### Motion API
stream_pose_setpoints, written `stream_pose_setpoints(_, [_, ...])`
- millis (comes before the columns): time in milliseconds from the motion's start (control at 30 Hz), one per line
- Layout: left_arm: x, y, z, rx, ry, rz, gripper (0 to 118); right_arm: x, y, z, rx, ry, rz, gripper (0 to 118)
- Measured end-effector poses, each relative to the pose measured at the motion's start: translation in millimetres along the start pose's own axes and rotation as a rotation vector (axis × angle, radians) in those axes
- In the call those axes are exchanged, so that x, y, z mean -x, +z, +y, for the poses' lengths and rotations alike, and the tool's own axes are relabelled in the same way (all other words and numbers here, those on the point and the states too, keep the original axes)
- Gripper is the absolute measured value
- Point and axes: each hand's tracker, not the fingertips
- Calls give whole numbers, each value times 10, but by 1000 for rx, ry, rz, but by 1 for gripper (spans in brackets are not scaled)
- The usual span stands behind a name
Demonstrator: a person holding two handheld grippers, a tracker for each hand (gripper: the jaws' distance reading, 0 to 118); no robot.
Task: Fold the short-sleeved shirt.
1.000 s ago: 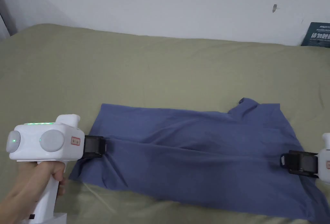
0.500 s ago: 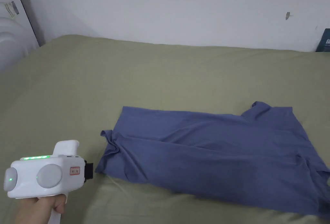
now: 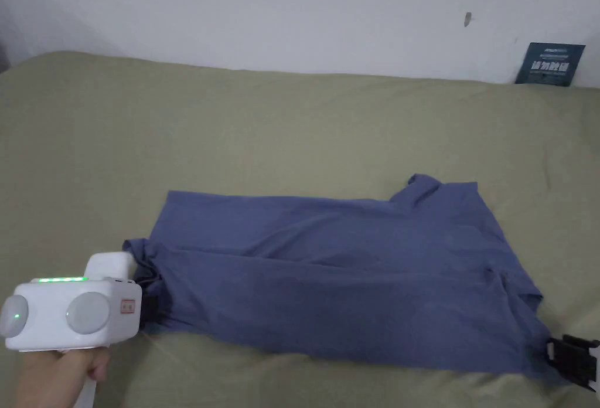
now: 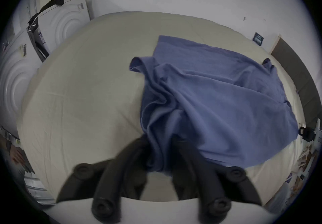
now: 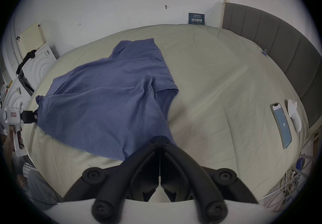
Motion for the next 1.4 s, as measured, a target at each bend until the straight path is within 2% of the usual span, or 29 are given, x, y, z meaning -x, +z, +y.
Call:
stream_pose_setpoints(33, [-6,28,11,19,21,-43,13,-5,-18,22,6,-3,6,76])
stream_pose_setpoints(67, [66,-31,19,25,36,-45,13,4,-59,30,25,-4,9,118])
stream_pose_setpoints(100, [71,-38,23,14,16,-16,13,19,1,32,-13,8,35,116])
stream_pose_setpoints(200, [58,-39,22,18,1,-11,13,38,-127,373,61,20,26,114])
stream_pose_setpoints(233, [58,-40,22,17,2,-9,13,30,-254,277,62,22,29,113])
stream_pose_setpoints(267, [60,-42,22,18,9,-10,13,0,-454,49,85,27,23,103])
stream_pose_setpoints(300, [63,-47,19,19,15,-14,13,-2,-551,29,127,32,11,77])
stream_pose_setpoints(333, [77,-53,20,22,18,-17,13,-10,-620,10,143,26,18,39])
stream_pose_setpoints(367, [75,-51,17,23,19,-14,13,-24,-661,-18,138,22,53,12])
stream_pose_setpoints(400, [73,-44,14,24,18,-15,13,50,-532,24,137,12,90,12])
stream_pose_setpoints(433, [64,-18,10,25,10,-10,13,89,-467,23,124,22,41,12])
stream_pose_setpoints(700, [190,440,-131,-4,-5,-4,12,11,165,-56,73,-11,113,11])
stream_pose_setpoints(900, [411,858,-642,37,-11,-19,12,113,725,-517,85,33,132,11])
stream_pose_setpoints(1033, [591,1022,-1062,72,-2,-23,12,112,890,-870,128,51,155,11])
stream_pose_setpoints(1167, [720,984,-1224,97,47,-48,12,27,780,-1047,166,3,173,12])
stream_pose_setpoints(1200, [731,971,-1224,93,56,-60,12,-51,689,-1070,179,-31,174,20])
stream_pose_setpoints(1233, [719,983,-1207,76,49,-64,13,-82,673,-1053,194,-74,180,45])
stream_pose_setpoints(1267, [715,1005,-1189,55,36,-72,43,-98,674,-1021,206,-90,167,94])
stream_pose_setpoints(1300, [722,1055,-1154,21,14,-40,87,-124,690,-995,196,-76,162,118])
stream_pose_setpoints(1333, [736,1080,-1128,11,7,-21,117,-110,744,-996,157,-77,173,116])
stream_pose_setpoints(1367, [753,1130,-1085,9,17,-14,118,-146,856,-906,93,-75,180,112])
stream_pose_setpoints(1400, [735,1150,-1077,-78,43,-32,118,-155,883,-815,93,-74,169,113])
